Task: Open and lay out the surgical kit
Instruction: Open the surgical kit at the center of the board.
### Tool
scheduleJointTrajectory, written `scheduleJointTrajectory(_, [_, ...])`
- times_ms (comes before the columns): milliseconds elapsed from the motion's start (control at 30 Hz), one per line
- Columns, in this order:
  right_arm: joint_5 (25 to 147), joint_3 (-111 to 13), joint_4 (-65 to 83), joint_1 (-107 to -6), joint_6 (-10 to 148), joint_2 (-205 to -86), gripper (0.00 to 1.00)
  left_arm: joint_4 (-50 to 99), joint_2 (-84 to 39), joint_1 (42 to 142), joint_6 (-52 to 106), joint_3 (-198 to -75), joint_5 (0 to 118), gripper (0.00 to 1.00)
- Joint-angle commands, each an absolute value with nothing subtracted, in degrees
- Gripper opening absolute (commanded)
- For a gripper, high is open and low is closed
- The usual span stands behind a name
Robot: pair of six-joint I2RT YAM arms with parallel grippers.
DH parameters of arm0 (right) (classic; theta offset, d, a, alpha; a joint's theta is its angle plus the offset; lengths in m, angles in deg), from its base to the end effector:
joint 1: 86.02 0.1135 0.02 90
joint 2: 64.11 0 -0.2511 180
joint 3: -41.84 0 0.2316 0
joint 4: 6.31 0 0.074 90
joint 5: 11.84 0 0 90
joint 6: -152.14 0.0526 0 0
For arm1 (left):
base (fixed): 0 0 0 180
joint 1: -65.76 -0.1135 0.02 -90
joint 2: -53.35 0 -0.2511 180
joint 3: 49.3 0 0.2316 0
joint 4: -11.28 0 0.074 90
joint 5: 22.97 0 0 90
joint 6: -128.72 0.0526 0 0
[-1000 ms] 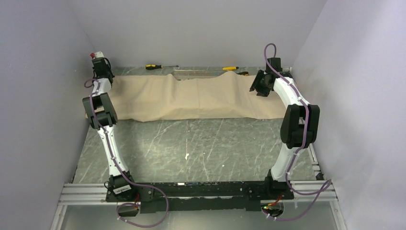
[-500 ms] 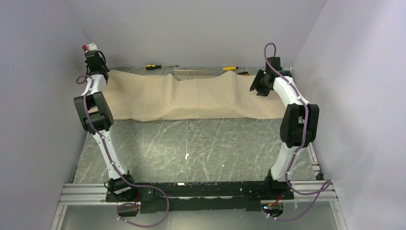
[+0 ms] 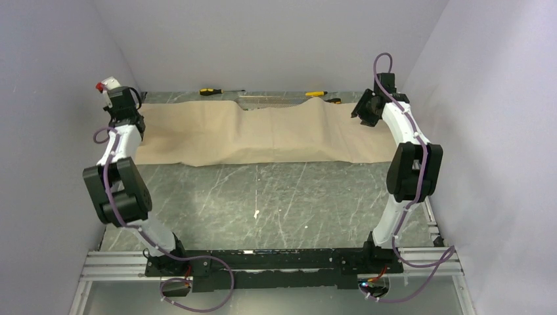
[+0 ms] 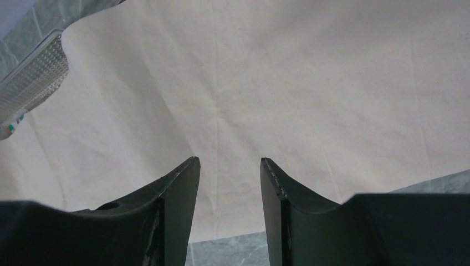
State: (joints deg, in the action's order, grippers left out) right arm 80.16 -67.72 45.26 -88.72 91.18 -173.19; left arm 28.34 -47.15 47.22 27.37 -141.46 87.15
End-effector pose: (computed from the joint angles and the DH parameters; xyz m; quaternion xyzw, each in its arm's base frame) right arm 0.4128 -0.0176 0.2543 0.2522 0.9084 0.0919 0.3205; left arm 0.3795 0.1464 0.2739 -0.3048 0.7800 0.1803 0.5158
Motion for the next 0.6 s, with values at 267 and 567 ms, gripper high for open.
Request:
scheduleJointTrajectory(267, [80.1, -61.2, 43.4, -89.0, 100.6, -167.4, 0.48, 51.7, -25.0, 45.5, 8.0, -121.5, 107.2, 0.00])
scheduleJointTrajectory(567, [75.8, -59.2, 45.9, -88.9, 105.4, -164.8, 0.49, 67.5, -20.8, 43.2, -13.0, -116.9, 122.0, 0.00])
